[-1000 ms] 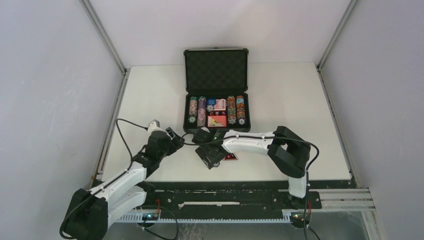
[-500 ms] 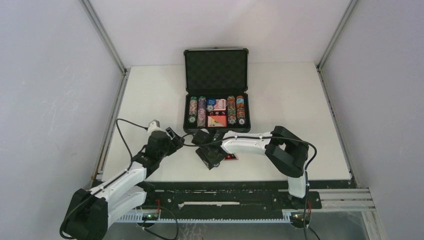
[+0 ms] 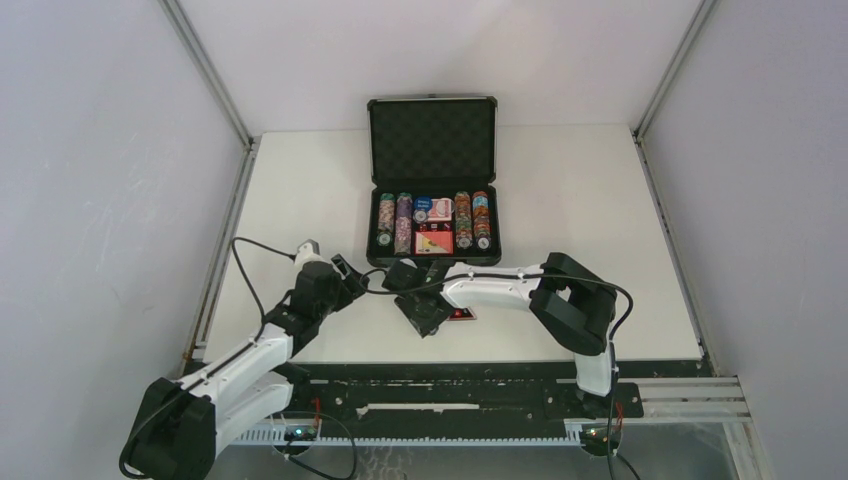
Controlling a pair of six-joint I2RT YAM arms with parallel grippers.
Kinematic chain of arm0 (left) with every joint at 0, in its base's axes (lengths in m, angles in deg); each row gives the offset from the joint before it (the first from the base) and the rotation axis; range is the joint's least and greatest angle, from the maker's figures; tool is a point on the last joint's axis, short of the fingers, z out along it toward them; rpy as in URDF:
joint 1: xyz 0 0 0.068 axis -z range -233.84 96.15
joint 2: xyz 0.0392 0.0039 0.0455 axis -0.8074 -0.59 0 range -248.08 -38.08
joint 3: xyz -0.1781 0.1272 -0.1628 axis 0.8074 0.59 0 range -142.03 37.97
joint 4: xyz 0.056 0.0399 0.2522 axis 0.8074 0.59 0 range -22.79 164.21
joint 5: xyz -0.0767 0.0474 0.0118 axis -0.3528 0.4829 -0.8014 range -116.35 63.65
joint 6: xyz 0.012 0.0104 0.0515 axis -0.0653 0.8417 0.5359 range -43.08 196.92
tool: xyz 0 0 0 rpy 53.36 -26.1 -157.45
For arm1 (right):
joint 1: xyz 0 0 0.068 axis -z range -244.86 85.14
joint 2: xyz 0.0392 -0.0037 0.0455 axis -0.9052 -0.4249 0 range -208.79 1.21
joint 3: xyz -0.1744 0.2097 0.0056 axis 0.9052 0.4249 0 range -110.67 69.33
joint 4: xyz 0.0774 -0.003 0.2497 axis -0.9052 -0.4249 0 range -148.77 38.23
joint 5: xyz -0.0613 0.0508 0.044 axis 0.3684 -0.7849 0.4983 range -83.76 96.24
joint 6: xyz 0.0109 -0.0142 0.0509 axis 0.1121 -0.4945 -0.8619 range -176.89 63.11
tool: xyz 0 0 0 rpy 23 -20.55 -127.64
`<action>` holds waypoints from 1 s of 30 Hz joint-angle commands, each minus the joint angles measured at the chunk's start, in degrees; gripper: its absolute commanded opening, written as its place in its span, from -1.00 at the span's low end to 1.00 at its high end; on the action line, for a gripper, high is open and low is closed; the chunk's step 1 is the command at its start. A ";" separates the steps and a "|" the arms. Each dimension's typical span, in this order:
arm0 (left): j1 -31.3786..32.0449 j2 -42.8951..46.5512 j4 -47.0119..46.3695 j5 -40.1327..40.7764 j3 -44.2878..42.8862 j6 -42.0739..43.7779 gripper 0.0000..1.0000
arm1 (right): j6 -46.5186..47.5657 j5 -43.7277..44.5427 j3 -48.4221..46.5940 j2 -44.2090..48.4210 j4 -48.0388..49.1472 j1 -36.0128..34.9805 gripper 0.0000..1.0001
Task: Pack up texas hold em set
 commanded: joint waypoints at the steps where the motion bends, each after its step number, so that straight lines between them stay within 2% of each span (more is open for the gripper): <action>1: 0.40 1.05 -1.68 0.27 -2.09 1.29 0.42 | -0.58 0.78 -0.82 -1.27 -1.12 -0.64 -0.12; 21: 0.40 1.25 -1.68 0.33 -2.09 1.29 0.42 | -0.44 3.14 -1.34 3.99 -1.90 0.15 -0.19; 22: 0.34 1.22 -1.68 0.33 -2.09 1.29 0.42 | -0.35 2.70 -1.34 3.96 -1.77 0.16 -0.14; 25: 0.42 1.04 -1.68 0.32 -2.08 1.29 0.42 | -0.42 1.91 -1.66 3.34 -1.73 0.09 0.22; 30: 0.38 0.83 -1.75 0.05 -2.18 1.29 0.41 | -0.08 0.46 -3.10 1.51 -2.27 -0.67 0.41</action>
